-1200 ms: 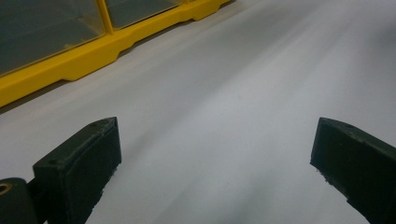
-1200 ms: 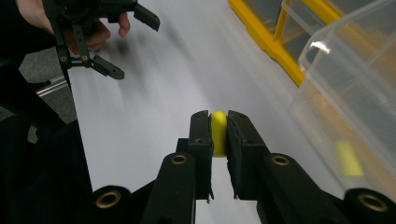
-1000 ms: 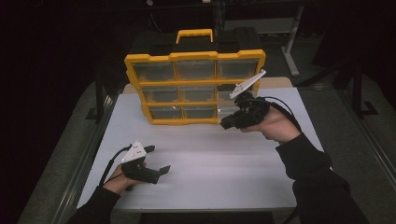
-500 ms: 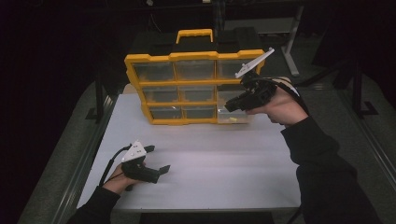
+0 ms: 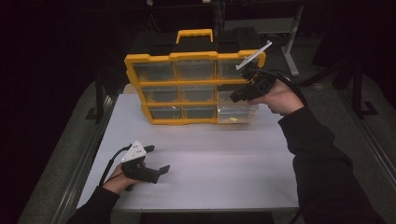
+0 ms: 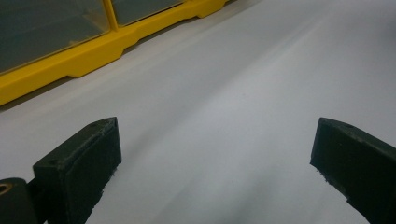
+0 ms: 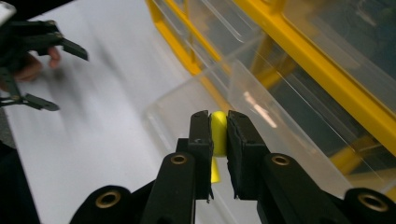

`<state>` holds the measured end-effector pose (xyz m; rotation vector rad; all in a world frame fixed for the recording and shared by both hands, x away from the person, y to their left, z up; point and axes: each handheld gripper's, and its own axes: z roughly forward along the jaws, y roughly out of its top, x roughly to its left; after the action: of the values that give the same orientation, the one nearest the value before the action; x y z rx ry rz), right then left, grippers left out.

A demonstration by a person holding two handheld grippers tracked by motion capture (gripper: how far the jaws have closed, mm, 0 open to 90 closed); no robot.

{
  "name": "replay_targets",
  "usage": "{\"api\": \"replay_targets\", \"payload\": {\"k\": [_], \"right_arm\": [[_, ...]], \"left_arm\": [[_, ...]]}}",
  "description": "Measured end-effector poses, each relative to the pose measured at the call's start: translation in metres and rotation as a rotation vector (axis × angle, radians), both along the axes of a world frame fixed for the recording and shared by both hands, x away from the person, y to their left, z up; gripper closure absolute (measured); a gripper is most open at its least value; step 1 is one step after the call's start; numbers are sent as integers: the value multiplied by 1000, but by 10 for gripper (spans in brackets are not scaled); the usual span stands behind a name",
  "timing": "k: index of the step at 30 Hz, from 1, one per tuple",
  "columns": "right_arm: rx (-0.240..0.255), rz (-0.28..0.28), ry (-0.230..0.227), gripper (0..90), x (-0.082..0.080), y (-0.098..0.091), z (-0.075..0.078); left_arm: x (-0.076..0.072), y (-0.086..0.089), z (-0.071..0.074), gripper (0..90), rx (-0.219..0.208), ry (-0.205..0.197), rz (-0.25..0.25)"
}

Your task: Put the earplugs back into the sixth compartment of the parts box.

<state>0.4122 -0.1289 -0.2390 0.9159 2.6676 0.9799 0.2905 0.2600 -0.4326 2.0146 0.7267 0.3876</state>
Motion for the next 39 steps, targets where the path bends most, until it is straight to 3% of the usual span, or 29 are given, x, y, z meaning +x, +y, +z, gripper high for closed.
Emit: {"api": "replay_targets", "payload": {"k": [10, 15, 19, 23, 31, 39], "right_arm": [[-50, -33, 47, 787, 15, -2, -22], [-51, -41, 58, 778, 18, -4, -24], [-52, -54, 50, 720, 17, -5, -23], [-38, -61, 37, 723, 14, -7, -19], [25, -45, 32, 851, 5, -15, -8], [76, 6, 33, 888, -14, -18, -1]], "left_arm": [[0, 0, 0, 12, -3, -1, 0], [0, -1, 0, 12, -1, -2, -1], [0, 0, 0, 12, -1, -2, 0], [0, 0, 0, 12, 0, -1, 0], [0, 0, -1, 12, 1, 2, 0], [0, 0, -1, 12, 3, 3, -1]]}}
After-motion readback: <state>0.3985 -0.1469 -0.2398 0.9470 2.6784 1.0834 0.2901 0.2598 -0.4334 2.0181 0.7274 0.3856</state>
